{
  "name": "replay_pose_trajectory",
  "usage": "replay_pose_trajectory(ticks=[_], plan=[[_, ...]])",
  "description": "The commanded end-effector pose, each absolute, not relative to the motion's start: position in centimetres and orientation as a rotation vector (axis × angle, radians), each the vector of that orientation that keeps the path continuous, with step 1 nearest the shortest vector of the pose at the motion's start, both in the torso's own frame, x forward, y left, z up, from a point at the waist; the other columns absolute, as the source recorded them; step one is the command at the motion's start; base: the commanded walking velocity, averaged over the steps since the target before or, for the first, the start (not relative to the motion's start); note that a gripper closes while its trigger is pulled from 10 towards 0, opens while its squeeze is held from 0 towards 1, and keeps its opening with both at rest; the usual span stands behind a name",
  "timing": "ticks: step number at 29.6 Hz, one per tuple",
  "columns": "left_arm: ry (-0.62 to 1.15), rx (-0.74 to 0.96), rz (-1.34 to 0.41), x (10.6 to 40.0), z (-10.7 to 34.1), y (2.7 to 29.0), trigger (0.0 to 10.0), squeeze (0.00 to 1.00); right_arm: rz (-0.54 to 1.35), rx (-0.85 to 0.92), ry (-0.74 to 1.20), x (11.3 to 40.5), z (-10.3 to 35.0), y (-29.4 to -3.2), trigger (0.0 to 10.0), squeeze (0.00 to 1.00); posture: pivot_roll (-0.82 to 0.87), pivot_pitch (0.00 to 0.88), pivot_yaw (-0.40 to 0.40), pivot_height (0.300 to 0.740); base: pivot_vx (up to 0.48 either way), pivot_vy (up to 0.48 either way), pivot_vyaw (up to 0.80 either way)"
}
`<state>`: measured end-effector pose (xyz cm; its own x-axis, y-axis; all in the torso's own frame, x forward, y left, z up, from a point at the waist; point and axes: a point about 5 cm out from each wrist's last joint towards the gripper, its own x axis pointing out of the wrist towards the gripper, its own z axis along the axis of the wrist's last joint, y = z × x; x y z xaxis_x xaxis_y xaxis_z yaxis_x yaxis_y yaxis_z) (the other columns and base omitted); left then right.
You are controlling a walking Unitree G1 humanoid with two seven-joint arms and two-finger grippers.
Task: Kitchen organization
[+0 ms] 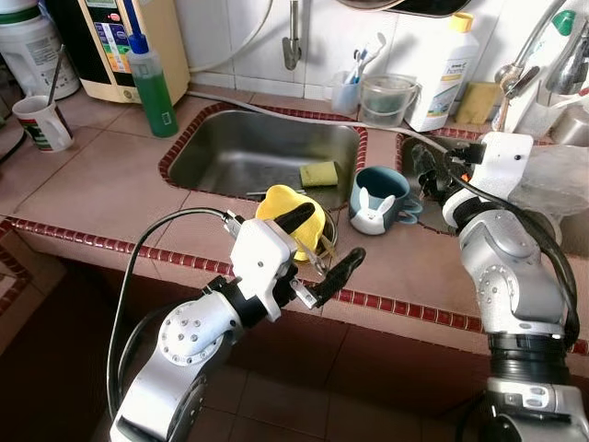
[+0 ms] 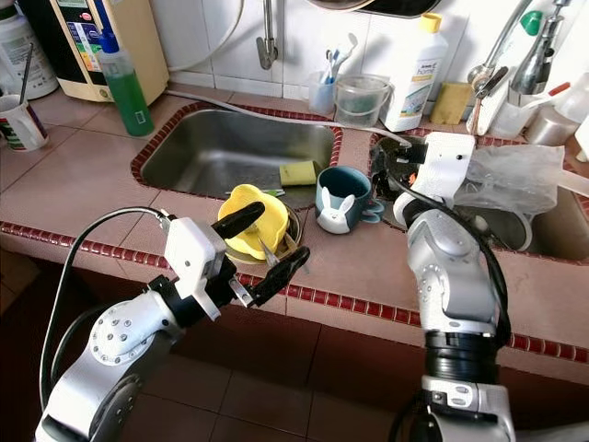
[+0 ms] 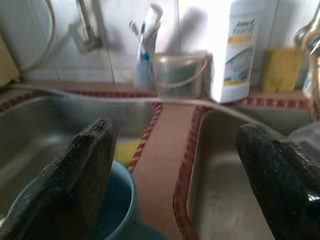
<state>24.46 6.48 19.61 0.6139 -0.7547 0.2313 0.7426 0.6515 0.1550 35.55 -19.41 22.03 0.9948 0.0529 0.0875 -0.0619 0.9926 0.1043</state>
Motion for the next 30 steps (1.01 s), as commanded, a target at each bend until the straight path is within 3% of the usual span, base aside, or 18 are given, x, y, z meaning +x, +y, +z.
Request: replay_pose_trajectory(ticks=[1, 12, 27, 28, 29, 30], plan=[[-0.300, 0.052, -0.867, 24.1, 19.9, 6.3, 10.0, 0.00, 0.067, 0.114, -0.077, 35.7, 22.4, -19.7, 10.0, 0.00, -0.03, 0.123, -0.016, 0.740, 0.000, 0.000, 0.00], [-0.298, 0.045, -0.857, 24.0, 19.9, 6.2, 10.0, 0.00, 0.159, 0.032, 0.054, 35.7, 21.8, -19.9, 10.0, 0.00, -0.04, 0.126, -0.024, 0.740, 0.000, 0.000, 0.00], [-0.297, 0.041, -0.843, 24.0, 20.0, 6.2, 10.0, 0.00, 0.104, 0.053, 0.217, 35.9, 20.2, -20.7, 10.0, 0.00, -0.03, 0.137, -0.028, 0.740, 0.000, 0.000, 0.00], [-0.297, 0.040, -0.840, 24.1, 20.0, 6.2, 10.0, 0.00, 0.095, 0.047, 0.221, 35.9, 20.1, -20.8, 9.2, 0.00, -0.03, 0.139, -0.029, 0.740, 0.000, 0.000, 0.00], [-0.296, 0.039, -0.838, 24.1, 20.0, 6.3, 10.0, 0.00, 0.089, 0.042, 0.225, 35.9, 20.1, -20.8, 9.2, 0.00, -0.03, 0.139, -0.029, 0.740, 0.000, 0.000, 0.00], [-0.297, 0.038, -0.833, 24.1, 20.0, 6.3, 10.0, 0.00, 0.085, 0.053, 0.246, 35.9, 19.8, -20.9, 4.9, 0.00, -0.03, 0.142, -0.030, 0.740, 0.000, 0.000, 0.00]])
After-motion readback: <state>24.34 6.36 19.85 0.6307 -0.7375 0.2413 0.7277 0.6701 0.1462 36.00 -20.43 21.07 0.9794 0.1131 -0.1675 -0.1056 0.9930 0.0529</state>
